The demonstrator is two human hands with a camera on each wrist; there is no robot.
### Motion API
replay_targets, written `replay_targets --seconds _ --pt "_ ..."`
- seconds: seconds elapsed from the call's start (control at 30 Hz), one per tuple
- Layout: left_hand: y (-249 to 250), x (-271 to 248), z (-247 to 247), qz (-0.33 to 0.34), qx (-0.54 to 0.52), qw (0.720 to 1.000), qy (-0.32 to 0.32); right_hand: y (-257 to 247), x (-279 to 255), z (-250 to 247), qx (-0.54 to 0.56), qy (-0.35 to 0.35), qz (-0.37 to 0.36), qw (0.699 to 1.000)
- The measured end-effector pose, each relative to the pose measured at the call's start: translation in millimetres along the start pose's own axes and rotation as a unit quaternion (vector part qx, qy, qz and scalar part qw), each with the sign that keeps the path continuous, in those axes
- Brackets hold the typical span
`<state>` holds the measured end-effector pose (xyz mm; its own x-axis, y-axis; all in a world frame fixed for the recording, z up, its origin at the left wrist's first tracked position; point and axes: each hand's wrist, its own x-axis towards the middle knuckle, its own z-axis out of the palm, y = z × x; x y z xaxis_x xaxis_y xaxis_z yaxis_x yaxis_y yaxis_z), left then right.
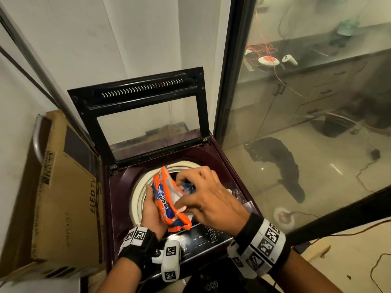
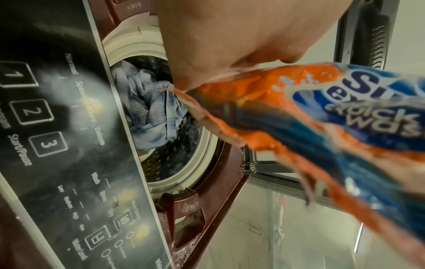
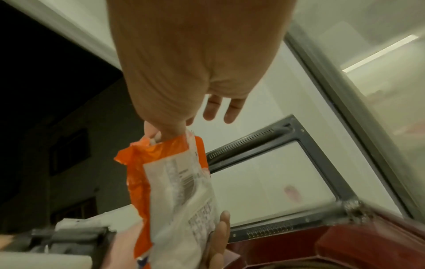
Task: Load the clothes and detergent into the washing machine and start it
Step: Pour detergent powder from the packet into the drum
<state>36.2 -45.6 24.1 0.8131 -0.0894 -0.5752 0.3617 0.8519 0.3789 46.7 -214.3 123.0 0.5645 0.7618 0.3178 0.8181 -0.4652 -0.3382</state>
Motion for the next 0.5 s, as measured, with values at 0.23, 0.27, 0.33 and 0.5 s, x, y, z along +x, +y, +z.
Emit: replay_targets --seconds 0.23,0.27,0.33,0.5 --pt "-1 -5 6 -0.026 -0.049 0.997 -0.055 -5 1 10 -0.157 -0.016 -0.136 0.978" --pt "1 -4 3 -0.029 -0.059 0.996 -0.054 -4 -1 12 -0.165 -0.012 -0.141 0.976" --pt "2 -2 -3 -0.017 -0.05 0.998 -0.022 -4 -2 15 -0.159 0.001 -0.129 0.979" --pt "5 -4 -2 0.013 -0.059 0.998 -0.016 -10 -1 7 -0.096 0.042 -0.068 0.992"
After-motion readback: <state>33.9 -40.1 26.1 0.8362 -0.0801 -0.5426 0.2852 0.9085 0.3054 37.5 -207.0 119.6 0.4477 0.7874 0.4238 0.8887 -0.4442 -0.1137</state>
